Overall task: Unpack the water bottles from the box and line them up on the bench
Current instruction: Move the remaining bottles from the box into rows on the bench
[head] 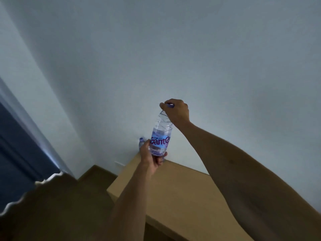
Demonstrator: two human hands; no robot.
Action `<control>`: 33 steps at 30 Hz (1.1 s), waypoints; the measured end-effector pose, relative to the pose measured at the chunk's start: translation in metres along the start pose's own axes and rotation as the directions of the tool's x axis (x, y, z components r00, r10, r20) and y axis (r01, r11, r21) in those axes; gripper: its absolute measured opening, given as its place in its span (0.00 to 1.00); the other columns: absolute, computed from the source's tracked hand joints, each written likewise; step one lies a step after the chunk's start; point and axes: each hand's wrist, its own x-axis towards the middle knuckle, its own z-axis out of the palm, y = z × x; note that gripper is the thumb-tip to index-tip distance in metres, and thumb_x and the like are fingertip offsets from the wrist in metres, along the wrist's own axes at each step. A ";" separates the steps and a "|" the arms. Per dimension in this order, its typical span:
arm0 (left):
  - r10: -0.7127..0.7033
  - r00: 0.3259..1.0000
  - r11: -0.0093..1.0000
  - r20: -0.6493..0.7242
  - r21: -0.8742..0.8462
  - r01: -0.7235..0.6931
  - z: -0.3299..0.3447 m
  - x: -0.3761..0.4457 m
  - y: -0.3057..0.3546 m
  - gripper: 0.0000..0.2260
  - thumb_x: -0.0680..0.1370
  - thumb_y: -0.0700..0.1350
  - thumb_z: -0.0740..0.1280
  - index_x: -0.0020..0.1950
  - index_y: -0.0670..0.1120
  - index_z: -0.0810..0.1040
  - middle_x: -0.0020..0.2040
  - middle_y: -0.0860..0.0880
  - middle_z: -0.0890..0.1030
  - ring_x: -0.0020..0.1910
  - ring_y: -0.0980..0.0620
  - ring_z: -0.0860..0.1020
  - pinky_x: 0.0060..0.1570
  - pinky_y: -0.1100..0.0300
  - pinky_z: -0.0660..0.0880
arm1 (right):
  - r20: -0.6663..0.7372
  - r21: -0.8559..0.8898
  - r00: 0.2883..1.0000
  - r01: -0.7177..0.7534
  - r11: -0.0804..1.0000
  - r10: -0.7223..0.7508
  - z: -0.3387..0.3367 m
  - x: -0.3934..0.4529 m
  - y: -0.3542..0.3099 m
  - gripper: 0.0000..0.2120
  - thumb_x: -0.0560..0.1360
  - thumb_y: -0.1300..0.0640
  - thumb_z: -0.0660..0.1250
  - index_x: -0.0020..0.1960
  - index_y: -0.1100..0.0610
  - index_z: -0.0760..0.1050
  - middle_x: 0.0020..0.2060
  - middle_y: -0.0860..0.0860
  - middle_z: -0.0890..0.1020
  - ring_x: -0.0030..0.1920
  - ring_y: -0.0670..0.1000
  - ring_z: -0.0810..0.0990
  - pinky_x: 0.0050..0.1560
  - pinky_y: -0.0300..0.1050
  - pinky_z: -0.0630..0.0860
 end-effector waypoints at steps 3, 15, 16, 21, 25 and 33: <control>-0.029 0.999 0.999 0.038 -0.039 0.030 -0.026 0.012 0.008 0.31 0.81 0.62 0.47 0.38 0.43 0.80 0.28 0.42 0.76 0.17 0.52 0.64 0.23 0.67 0.58 | 0.126 -0.030 0.992 -0.014 0.999 0.017 0.025 0.015 -0.003 0.09 0.73 0.50 0.68 0.50 0.52 0.83 0.47 0.48 0.84 0.51 0.52 0.80 0.53 0.48 0.78; -0.272 0.962 0.875 0.027 0.422 0.235 -0.137 0.085 0.082 0.27 0.80 0.58 0.51 0.44 0.41 0.82 0.35 0.39 0.80 0.25 0.49 0.70 0.28 0.62 0.62 | 0.237 -0.337 0.931 -0.189 0.922 0.278 0.128 0.061 -0.014 0.12 0.74 0.59 0.67 0.54 0.66 0.80 0.45 0.59 0.82 0.43 0.57 0.81 0.46 0.48 0.80; -0.281 0.960 0.845 0.019 0.479 0.238 -0.142 0.096 0.088 0.27 0.81 0.58 0.51 0.46 0.40 0.81 0.37 0.38 0.81 0.26 0.48 0.73 0.28 0.63 0.64 | 0.235 -0.368 0.940 -0.150 0.918 0.248 0.134 0.061 -0.013 0.12 0.74 0.59 0.68 0.53 0.65 0.81 0.46 0.59 0.82 0.45 0.57 0.81 0.49 0.50 0.80; -0.337 0.941 0.772 -0.023 0.565 0.290 -0.143 0.132 0.078 0.20 0.82 0.54 0.54 0.55 0.39 0.77 0.46 0.38 0.82 0.35 0.45 0.78 0.33 0.60 0.69 | 0.222 -0.588 0.963 0.010 0.809 0.150 0.153 0.051 -0.002 0.10 0.72 0.56 0.69 0.49 0.61 0.81 0.50 0.57 0.83 0.53 0.57 0.79 0.49 0.44 0.73; -0.409 0.912 0.740 0.043 0.600 0.303 -0.135 0.163 0.045 0.12 0.80 0.48 0.59 0.57 0.42 0.76 0.44 0.42 0.83 0.37 0.46 0.80 0.36 0.60 0.69 | 0.296 -0.709 0.931 0.066 0.702 0.212 0.161 0.054 0.022 0.10 0.72 0.55 0.70 0.50 0.61 0.79 0.49 0.57 0.82 0.51 0.57 0.80 0.47 0.45 0.74; -0.090 0.969 0.104 0.229 0.970 -0.220 -0.115 0.247 0.029 0.16 0.81 0.39 0.59 0.67 0.38 0.73 0.62 0.38 0.77 0.60 0.40 0.77 0.57 0.51 0.73 | 0.304 -0.851 0.836 0.023 0.524 0.458 0.164 0.080 0.120 0.10 0.67 0.59 0.72 0.37 0.55 0.71 0.46 0.56 0.81 0.47 0.57 0.81 0.48 0.48 0.80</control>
